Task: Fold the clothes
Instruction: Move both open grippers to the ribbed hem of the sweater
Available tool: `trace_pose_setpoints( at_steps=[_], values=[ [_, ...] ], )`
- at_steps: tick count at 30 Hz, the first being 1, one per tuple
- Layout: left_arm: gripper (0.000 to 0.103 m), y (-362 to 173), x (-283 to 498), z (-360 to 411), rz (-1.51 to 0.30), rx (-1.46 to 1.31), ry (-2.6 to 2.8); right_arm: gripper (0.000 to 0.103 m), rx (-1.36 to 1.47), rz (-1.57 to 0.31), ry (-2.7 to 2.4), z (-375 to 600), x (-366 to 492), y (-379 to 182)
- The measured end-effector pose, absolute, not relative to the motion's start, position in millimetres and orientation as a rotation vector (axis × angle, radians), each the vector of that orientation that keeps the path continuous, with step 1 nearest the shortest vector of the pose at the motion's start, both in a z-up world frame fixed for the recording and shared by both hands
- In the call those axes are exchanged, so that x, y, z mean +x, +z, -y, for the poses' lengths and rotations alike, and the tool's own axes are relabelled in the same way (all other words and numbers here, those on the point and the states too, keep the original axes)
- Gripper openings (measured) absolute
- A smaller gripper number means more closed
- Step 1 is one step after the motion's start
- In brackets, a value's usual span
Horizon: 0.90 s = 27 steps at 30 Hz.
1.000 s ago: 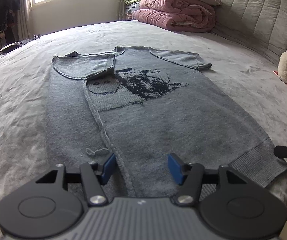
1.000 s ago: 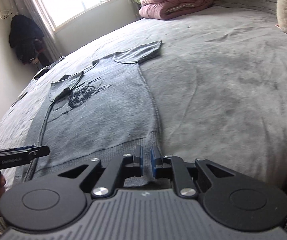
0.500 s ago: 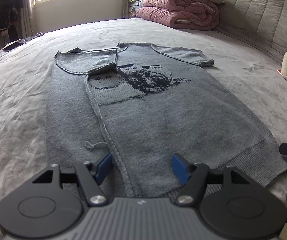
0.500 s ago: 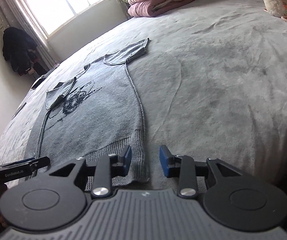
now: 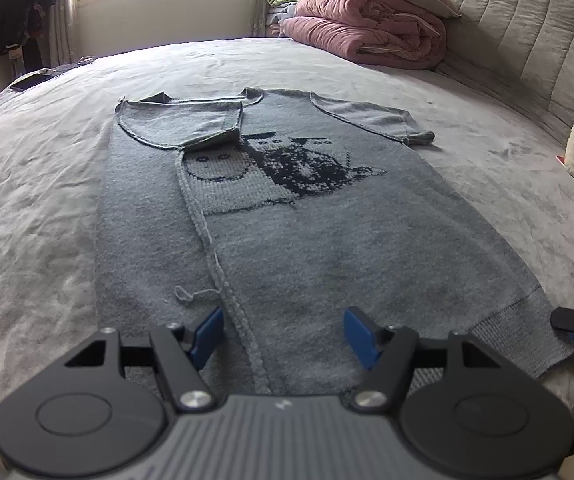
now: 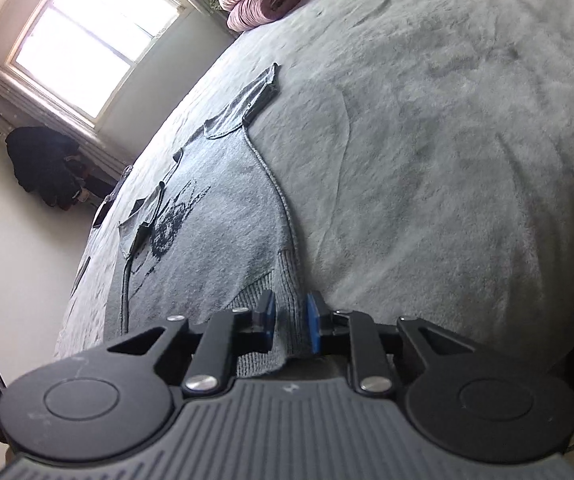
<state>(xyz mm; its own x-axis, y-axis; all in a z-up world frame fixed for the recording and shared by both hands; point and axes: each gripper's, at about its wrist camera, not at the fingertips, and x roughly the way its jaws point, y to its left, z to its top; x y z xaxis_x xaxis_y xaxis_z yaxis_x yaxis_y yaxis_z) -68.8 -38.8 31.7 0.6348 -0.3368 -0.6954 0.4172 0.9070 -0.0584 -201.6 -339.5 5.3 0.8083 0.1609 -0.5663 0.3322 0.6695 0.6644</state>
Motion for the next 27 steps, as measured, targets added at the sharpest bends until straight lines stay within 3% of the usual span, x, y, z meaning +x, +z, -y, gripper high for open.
trace_pose_setpoints(
  at_steps=[10, 21, 27],
  values=[
    [0.067, 33, -68, 38, -0.771, 0.105, -0.436, 0.009, 0.63, -0.555, -0.137, 317, -205, 20],
    [0.067, 36, -58, 30, -0.8, 0.019, -0.417, 0.006, 0.329, -0.426, -0.113, 266, -195, 40],
    [0.067, 39, -55, 23, -0.799, -0.026, -0.42, 0.005, 0.152, -0.46, -0.001, 217, -183, 33]
  ],
)
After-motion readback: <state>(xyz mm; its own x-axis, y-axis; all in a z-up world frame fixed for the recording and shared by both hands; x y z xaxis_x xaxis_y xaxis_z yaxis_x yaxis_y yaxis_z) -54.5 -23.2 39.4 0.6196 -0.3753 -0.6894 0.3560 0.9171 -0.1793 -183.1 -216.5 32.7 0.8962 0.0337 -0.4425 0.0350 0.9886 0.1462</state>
